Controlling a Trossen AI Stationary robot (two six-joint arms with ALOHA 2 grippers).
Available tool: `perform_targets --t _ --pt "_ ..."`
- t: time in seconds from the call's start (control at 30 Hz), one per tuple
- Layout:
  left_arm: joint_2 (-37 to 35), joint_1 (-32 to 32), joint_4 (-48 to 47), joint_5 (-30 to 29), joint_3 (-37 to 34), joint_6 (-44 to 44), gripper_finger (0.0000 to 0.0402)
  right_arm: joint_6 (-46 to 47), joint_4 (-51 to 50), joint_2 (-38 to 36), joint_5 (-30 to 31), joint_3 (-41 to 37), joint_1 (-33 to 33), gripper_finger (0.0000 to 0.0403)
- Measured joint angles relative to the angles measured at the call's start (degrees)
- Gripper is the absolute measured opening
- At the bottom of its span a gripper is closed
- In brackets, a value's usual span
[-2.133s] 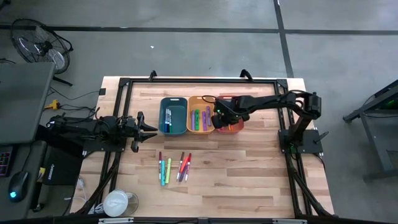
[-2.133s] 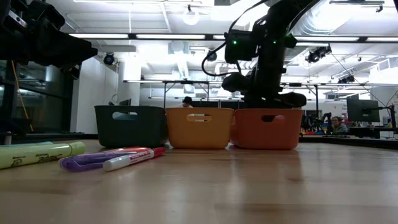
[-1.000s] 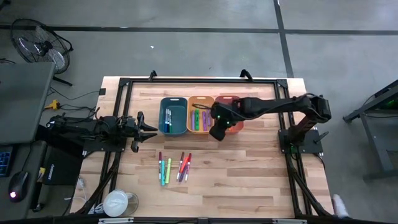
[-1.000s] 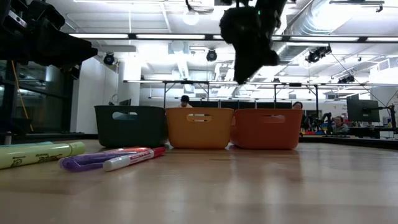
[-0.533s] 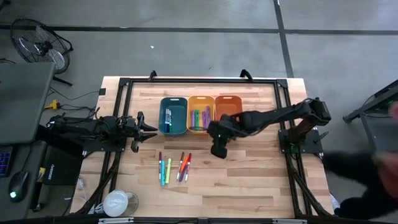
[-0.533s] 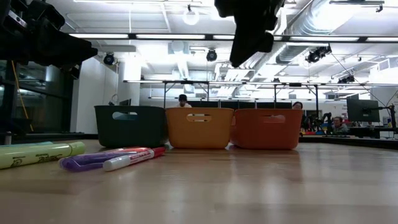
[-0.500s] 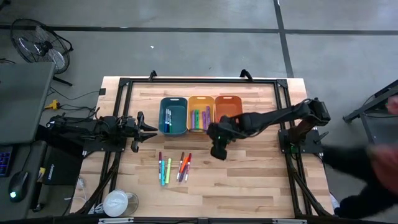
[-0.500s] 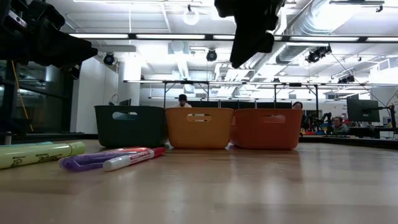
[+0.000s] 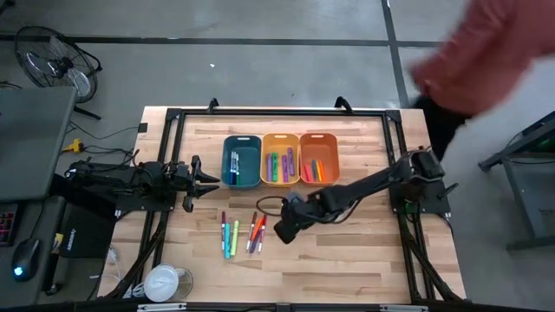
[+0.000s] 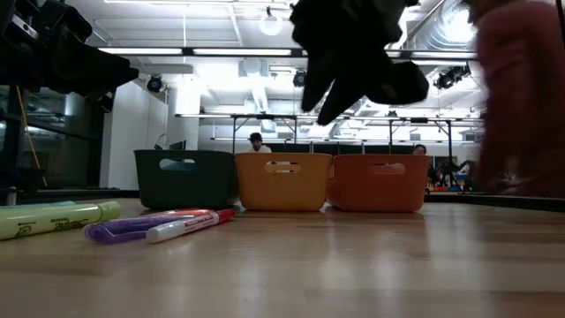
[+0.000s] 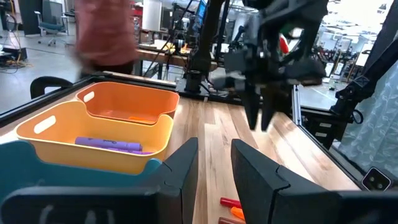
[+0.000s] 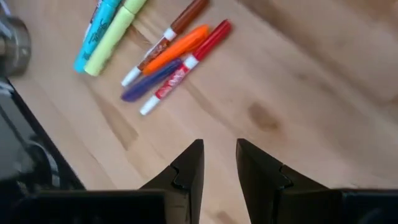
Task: Pick & Place Markers
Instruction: Put the red marker pen into the blue bin
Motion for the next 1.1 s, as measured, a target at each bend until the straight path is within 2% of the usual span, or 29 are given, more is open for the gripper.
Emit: perform_targets --t 0.13,0.27,0.4,0.57,0.8,0.9,1.1 --pt "0.0 0.0 -0.02 0.0 0.0 0.0 0.0094 7.78 4.17 3.0 0.13 0.11 1.13 0.0083" --pt "0.0 0.0 0.0 0.0 0.0 0.0 0.0094 11.87 2.4 7.14 2.24 4.13 1.18 0.0083" --pt "0.0 0.02 0.0 0.0 0.0 0.0 0.0094 12.99 -3.03 10.73 4.23 10.79 0.5 0.0083" --pt "0.0 0.02 0.0 0.0 0.0 0.0 0.0094 13.39 -11.64 15.22 4.06 19.92 -0.26 0.0083" --pt "0.0 0.0 -0.01 0.0 0.0 0.0 0.0094 15.87 -18.4 23.5 4.18 32.8 -0.75 0.0083" --pt "0.0 0.01 -0.01 0.0 0.0 0.0 0.0094 17.11 -18.53 26.57 4.01 36.3 -0.73 0.0083" --pt "0.0 0.02 0.0 0.0 0.0 0.0 0.0094 20.61 -19.6 29.62 3.5 38.34 -0.67 0.0083"
